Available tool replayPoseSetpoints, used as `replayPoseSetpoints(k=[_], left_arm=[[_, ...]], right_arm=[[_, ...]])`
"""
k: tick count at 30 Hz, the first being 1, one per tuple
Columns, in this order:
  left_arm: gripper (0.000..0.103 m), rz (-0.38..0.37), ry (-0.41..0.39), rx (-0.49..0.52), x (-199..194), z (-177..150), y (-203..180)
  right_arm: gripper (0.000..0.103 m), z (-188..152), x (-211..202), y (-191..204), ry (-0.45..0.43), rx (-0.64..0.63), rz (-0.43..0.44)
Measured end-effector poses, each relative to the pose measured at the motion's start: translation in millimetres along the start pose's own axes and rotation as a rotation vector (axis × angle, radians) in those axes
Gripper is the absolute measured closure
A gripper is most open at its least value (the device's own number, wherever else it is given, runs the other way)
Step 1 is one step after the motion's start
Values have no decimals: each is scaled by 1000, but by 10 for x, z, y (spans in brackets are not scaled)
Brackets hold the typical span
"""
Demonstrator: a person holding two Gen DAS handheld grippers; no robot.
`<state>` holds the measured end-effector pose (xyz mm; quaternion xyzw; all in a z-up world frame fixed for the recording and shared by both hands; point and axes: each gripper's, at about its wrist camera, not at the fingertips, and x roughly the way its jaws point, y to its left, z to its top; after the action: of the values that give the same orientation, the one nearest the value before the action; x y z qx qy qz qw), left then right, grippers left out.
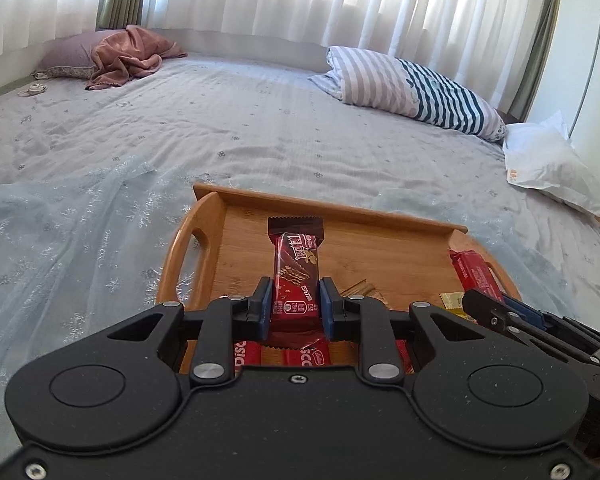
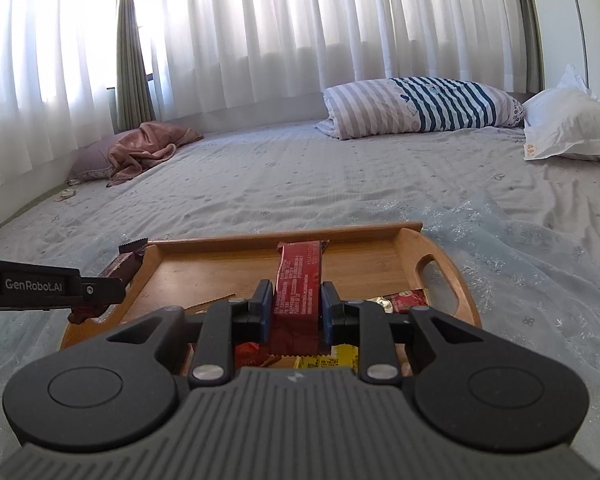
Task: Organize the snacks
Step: 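Carry the chocolate bar with the left tool while the right tool carries the red bar onto the tray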
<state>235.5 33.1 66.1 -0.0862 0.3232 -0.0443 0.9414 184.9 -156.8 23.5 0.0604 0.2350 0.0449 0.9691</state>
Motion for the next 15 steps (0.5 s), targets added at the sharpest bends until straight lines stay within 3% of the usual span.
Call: replayPoseSetpoints(k=[7,15], left_arm=[[80,29,48,-9,421,-12,-67],[80,52,67,13,639,-48,-83]], right_arm=[[74,-31,341,83,52,-18,-12],[74,-84,528,50,89,-18,-15]])
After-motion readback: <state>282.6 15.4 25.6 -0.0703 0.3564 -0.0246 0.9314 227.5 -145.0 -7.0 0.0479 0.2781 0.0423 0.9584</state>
